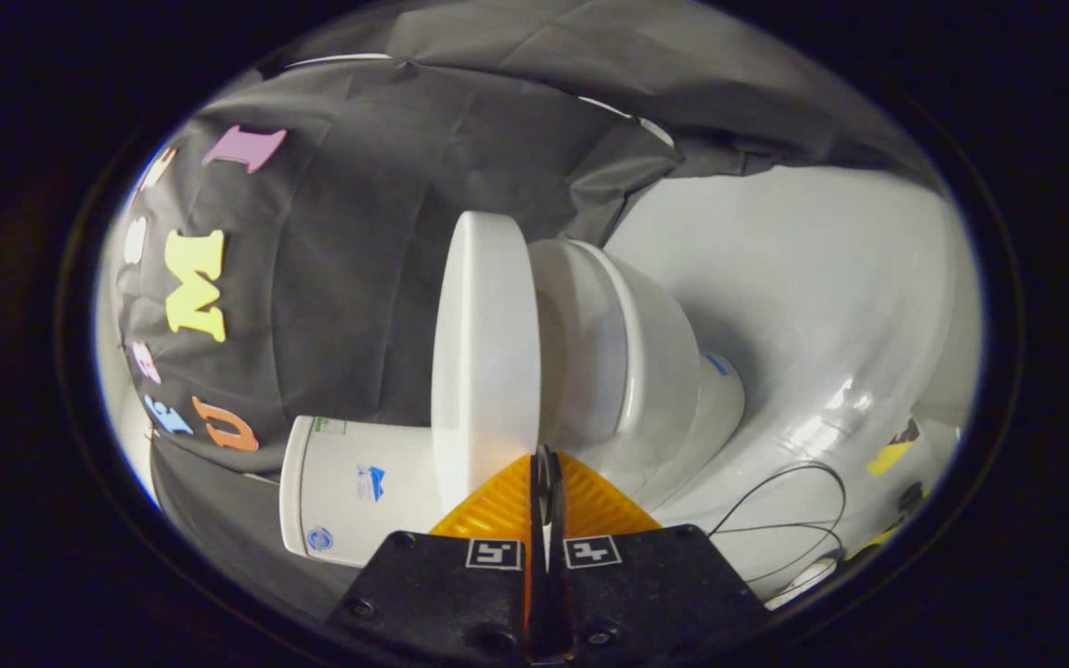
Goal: Open the toilet lid.
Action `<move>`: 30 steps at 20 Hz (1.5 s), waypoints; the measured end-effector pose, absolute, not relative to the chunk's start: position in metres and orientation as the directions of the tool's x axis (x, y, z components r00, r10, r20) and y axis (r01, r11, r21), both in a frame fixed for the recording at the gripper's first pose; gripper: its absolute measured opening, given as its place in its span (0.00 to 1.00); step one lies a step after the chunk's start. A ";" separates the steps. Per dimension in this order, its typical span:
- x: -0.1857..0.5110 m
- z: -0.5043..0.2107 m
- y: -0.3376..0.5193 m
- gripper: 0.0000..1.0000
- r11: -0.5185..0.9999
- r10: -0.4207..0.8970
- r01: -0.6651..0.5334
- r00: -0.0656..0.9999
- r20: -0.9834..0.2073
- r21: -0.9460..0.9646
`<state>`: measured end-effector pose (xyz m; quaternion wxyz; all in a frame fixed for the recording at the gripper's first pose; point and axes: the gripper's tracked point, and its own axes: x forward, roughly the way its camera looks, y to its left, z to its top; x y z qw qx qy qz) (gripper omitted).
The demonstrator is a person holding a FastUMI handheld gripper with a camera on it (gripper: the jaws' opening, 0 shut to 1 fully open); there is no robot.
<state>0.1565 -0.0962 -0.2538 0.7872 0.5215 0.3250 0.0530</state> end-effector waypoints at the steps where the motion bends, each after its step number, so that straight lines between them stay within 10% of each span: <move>1: 0.156 -0.249 -0.095 0.04 0.460 0.417 0.251 0.786 -0.456 0.852; 30: 0.150 -0.132 -0.032 0.04 0.797 0.208 0.110 0.873 -0.441 0.594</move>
